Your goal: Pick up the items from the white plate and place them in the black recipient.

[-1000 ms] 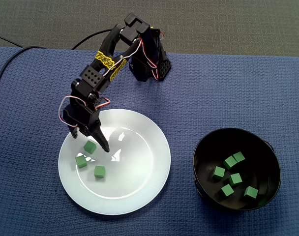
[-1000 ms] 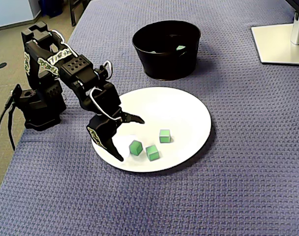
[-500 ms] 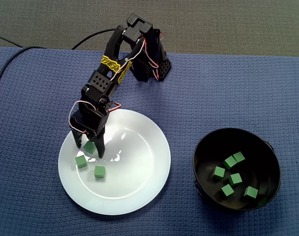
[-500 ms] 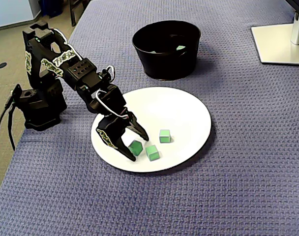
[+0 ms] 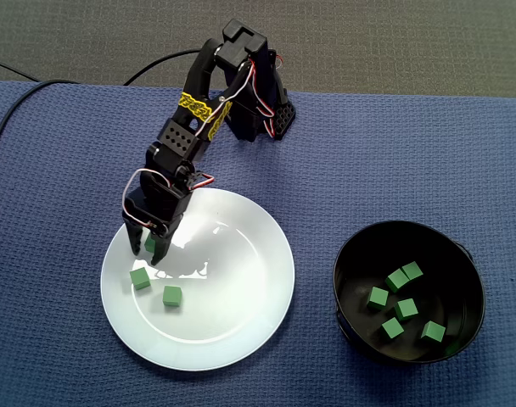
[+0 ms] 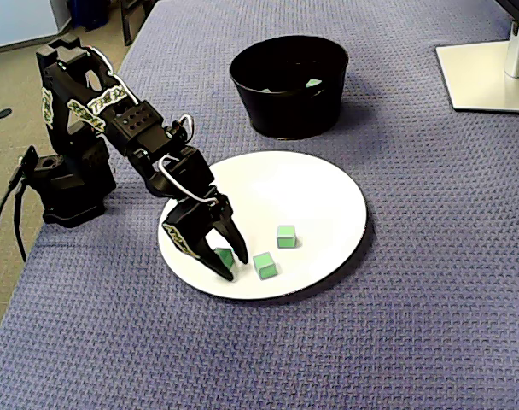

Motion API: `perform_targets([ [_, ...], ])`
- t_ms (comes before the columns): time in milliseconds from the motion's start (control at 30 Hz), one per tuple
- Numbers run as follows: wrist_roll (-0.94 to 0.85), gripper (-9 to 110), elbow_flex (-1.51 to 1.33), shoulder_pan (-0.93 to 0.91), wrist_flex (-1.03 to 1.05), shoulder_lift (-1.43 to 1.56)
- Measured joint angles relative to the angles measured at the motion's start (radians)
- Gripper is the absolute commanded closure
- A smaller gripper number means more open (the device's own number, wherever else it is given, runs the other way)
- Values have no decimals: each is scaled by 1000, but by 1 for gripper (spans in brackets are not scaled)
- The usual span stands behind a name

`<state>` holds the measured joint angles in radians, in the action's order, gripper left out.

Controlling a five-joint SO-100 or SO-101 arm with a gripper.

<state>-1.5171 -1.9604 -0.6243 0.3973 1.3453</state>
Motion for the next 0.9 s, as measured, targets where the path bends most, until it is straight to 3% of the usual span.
perform_targets([
  [400, -40, 64, 18, 8, 41, 3],
  [667, -80, 63, 109, -11, 275, 0],
  [900, -104, 78, 107, -5, 259, 0],
])
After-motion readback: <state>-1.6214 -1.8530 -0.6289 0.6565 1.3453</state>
